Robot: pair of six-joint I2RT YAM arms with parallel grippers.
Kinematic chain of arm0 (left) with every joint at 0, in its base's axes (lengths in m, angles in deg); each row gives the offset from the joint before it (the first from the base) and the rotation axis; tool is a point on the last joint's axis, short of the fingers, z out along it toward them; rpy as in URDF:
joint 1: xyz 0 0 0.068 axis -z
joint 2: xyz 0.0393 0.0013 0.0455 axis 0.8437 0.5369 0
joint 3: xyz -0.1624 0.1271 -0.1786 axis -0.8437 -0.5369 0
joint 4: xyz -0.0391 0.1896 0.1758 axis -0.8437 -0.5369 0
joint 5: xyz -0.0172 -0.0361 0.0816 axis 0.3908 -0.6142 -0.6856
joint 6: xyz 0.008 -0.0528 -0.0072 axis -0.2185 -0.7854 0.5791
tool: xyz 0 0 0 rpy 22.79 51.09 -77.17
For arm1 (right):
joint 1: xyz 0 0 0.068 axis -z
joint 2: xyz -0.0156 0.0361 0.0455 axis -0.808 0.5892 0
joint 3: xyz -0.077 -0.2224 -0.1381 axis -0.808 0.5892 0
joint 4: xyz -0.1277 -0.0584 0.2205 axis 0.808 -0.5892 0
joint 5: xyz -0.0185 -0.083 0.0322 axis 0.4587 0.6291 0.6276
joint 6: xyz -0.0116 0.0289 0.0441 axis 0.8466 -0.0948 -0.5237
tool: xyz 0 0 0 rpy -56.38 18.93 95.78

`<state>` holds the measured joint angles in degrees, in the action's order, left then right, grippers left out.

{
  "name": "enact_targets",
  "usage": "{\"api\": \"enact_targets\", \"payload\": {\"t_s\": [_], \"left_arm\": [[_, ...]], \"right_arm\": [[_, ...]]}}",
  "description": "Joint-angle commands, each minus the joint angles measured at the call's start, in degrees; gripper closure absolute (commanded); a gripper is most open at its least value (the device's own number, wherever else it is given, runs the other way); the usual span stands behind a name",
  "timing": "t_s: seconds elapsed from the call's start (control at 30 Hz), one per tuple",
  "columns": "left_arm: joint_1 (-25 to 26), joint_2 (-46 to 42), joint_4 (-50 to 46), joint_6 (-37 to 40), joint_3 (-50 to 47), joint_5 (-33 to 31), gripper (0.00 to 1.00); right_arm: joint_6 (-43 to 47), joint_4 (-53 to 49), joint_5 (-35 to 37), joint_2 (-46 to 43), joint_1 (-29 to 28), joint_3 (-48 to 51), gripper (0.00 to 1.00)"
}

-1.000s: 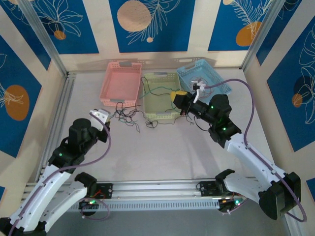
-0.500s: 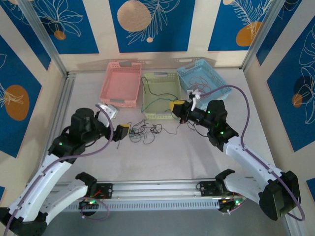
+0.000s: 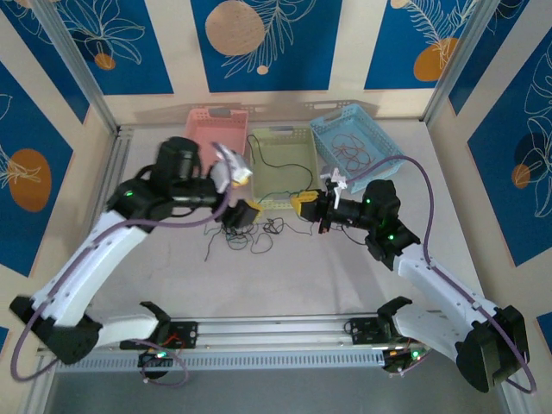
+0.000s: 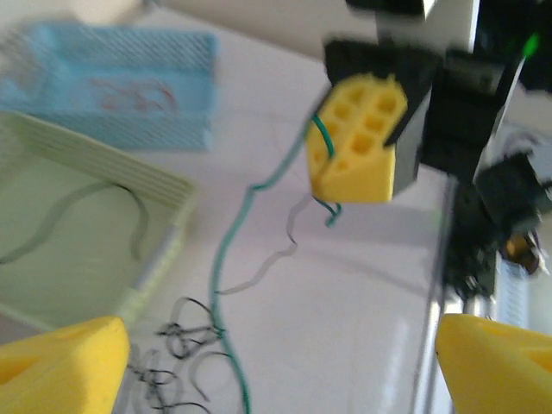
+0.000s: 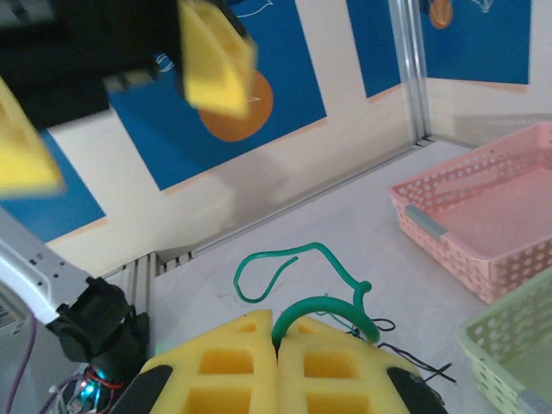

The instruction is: Untangle the cables

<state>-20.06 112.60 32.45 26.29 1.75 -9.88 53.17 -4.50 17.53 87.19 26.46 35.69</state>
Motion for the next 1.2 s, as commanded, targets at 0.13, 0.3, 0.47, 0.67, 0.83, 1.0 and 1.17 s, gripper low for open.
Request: {"api": "enact_targets", "payload": {"t_s": [0.13, 0.3, 0.47, 0.67, 0.83, 1.0, 1.17], "left_arm": [[3.4, 4.3, 2.0, -0.6, -3.2, -4.3, 0.11], [3.4, 5.9, 5.8, -3.1, -5.2, -6.4, 0.22], [3.4, 8.1, 5.8, -4.4, -5.2, -4.4, 0.5], [3.3, 5.2, 9.9, -5.3, -7.9, -5.7, 1.0], [1.9, 0.4, 8.5, -8.1, -8.2, -10.3, 1.0], [-0.7, -7.0, 11.9, -19.9, -12.4, -11.9, 1.0], [-0.8, -13.1, 13.6, -29.0, -14.6, -16.6, 1.0]], "right_arm": [[2.6, -0.5, -5.2, -1.2, -1.3, 0.4, 1.0], [3.1, -0.8, -5.5, -1.2, -1.6, 0.8, 1.0], [2.9, -0.7, -5.9, -1.3, -1.7, 0.8, 1.0], [2.7, -1.2, -5.4, -1.8, -1.7, 0.5, 0.99], [-1.6, -3.6, -0.5, -5.7, -1.5, -0.1, 0.36], [-2.1, -0.5, 12.8, -15.7, -1.4, 6.4, 0.01], [-5.2, 2.9, 19.8, -24.1, 1.3, 14.6, 0.01]]}}
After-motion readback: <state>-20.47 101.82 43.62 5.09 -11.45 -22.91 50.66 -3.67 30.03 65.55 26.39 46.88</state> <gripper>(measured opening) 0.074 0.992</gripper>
